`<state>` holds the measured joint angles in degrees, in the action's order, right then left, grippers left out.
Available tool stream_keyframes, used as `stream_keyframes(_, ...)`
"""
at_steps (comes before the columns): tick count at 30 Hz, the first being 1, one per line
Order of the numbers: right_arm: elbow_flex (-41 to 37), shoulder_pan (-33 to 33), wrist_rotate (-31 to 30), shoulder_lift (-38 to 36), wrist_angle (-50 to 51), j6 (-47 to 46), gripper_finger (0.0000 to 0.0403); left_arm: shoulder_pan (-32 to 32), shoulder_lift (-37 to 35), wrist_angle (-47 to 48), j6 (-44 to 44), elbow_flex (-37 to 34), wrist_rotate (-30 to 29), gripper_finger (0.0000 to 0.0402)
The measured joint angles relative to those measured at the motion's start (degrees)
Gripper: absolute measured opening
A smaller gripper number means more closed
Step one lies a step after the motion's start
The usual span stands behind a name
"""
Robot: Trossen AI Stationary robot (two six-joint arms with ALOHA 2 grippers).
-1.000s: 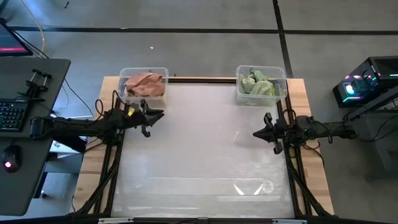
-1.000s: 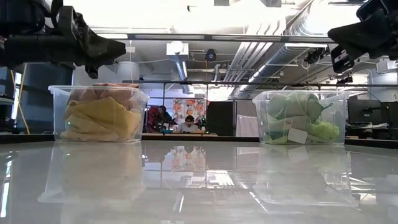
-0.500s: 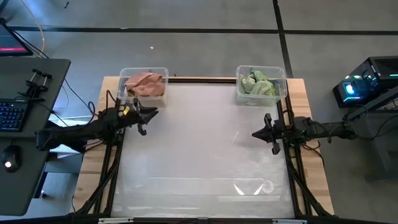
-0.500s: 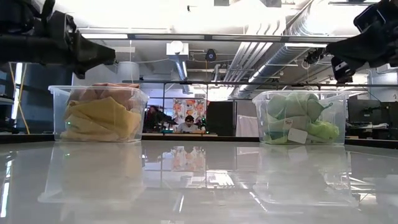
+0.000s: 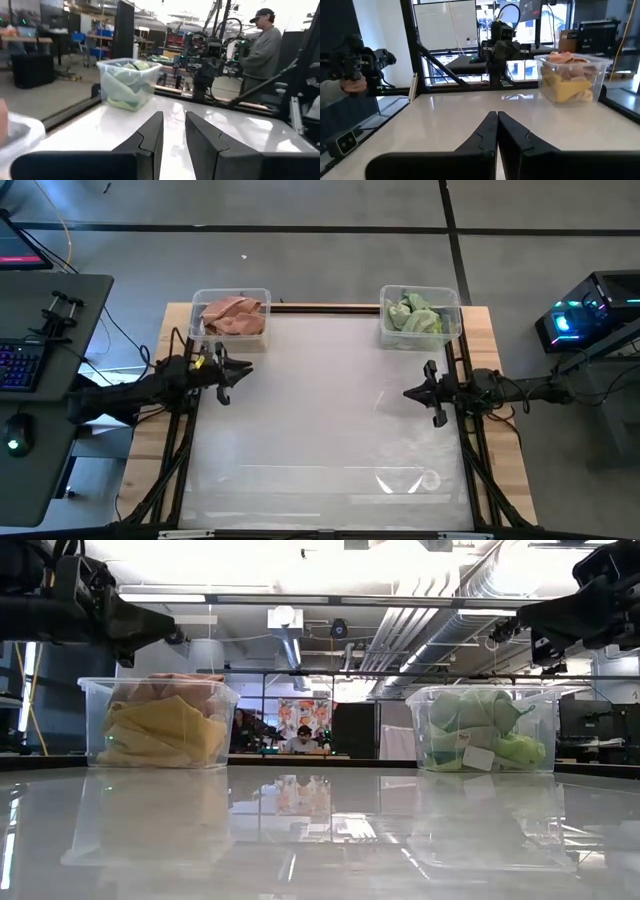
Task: Sort towels by color in basket
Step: Return to Home Position
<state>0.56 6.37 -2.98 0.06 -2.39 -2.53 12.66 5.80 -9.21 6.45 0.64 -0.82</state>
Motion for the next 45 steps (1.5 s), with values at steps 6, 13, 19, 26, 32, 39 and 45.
stream_keyframes(6,0.0,0.0,-0.02,0.3,0.76,-2.97,0.0002,0.09,-5.78,7.61,2.36,0.0,1.56,0.0052)
stream_keyframes(13,-0.02,0.0,0.01,0.35,0.9,-3.01,0.0002,-0.06,-5.59,9.03,1.34,0.2,1.84,0.0024)
stream_keyframes(19,-0.02,0.0,0.02,0.35,0.9,-2.99,0.0002,-1.1,-5.59,8.63,-3.37,0.11,1.57,0.0003)
stream_keyframes(26,-0.02,0.0,0.07,0.37,0.92,-2.99,0.0002,-3.35,-4.74,8.51,-7.75,0.09,-0.69,0.0001)
stream_keyframes(32,-0.04,0.0,0.07,0.34,0.92,-2.99,0.0002,-3.83,-3.05,8.43,-8.21,0.09,-2.72,0.0001)
stream_keyframes(39,-0.04,0.0,0.09,0.35,0.91,-2.99,0.0002,-3.82,-2.81,8.43,-5.11,0.09,-2.72,0.0001)
stream_keyframes(45,-0.04,0.0,0.11,0.35,0.91,-2.99,0.0002,-3.82,-2.81,8.41,-3.41,0.09,-2.73,0.0001)
